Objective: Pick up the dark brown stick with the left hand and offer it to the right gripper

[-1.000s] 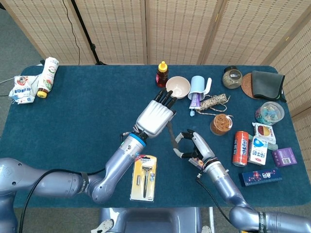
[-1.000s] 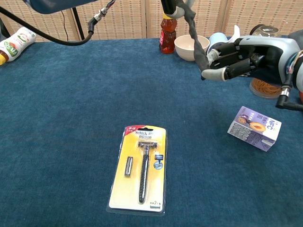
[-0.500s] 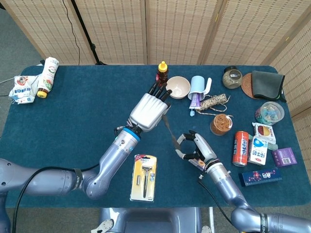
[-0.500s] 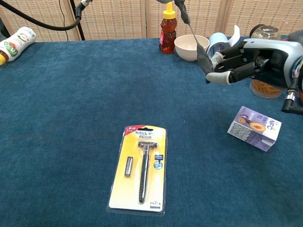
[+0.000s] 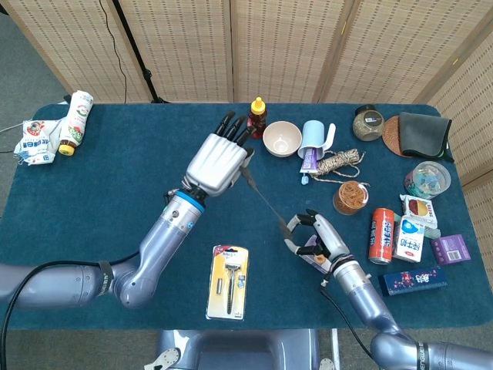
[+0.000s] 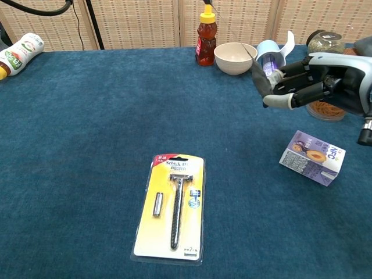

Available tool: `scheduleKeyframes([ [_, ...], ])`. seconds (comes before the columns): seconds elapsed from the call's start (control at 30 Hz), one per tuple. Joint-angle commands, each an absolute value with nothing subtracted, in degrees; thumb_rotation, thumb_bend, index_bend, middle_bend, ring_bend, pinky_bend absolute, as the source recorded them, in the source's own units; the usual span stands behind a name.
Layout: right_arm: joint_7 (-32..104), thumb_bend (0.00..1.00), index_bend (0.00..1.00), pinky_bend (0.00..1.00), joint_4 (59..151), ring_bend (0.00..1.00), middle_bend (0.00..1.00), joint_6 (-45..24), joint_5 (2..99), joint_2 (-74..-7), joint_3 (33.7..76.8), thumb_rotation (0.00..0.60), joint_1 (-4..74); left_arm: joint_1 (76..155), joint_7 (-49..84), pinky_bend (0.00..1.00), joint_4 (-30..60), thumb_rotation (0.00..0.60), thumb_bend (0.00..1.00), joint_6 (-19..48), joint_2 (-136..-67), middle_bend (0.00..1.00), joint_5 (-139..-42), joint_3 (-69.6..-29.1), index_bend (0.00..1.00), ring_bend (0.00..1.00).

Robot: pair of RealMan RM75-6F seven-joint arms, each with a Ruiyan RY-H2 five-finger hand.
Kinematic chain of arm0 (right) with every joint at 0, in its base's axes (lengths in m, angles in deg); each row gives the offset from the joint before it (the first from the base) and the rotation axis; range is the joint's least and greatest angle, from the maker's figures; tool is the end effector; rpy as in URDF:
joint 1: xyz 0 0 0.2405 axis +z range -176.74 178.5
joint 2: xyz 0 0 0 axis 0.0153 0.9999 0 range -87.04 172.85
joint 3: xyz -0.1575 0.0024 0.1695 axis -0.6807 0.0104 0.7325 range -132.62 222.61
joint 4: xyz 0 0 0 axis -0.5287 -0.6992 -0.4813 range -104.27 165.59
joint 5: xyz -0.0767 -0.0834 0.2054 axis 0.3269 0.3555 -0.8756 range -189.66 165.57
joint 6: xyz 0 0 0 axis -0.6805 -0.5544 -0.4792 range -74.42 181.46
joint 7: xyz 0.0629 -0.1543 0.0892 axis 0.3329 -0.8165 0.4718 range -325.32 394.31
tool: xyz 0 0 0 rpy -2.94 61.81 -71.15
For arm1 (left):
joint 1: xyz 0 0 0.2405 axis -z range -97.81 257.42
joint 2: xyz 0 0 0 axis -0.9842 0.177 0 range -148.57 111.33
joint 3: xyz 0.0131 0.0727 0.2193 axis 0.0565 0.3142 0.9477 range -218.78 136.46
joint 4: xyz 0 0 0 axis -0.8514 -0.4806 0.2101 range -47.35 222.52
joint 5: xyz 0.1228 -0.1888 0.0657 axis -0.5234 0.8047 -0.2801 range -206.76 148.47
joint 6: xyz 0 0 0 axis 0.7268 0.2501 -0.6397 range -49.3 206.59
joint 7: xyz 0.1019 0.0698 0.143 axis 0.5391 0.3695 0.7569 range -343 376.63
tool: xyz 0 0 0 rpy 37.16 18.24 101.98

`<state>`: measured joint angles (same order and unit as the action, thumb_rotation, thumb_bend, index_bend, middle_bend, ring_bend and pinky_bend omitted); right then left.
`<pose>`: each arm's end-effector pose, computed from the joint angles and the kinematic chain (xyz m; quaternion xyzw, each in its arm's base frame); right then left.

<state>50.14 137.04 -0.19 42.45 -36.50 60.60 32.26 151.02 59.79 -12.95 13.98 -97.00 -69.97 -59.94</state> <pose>-0.1199 -0.3257 -0.0248 0.4671 -0.7074 0.4757 0.2348 0.0887 0.4010 0.0267 -0.7479 -0.2016 -0.4465 0.4479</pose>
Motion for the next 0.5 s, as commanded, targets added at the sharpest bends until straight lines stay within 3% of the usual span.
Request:
scheduleKeyframes([
  [0.03,50.1,0.80,0.79,0.00,136.9,0.28,0.50,-0.1,42.9,-36.4,60.4,0.600,32.1,150.3,59.0,0.00,-13.0,0.600,0.54,14.1,-96.1,0.20,-70.1,-59.9,0.75,0.05],
  [0.5,50.4,0.80,0.79,0.00,136.0,0.28,0.50,0.6,43.5,-36.1,59.8,0.600,31.6,146.4,54.8,0.00,-12.2,0.600,0.54,15.3,-91.7,0.20,-71.2,-58.8,0.75,0.05],
])
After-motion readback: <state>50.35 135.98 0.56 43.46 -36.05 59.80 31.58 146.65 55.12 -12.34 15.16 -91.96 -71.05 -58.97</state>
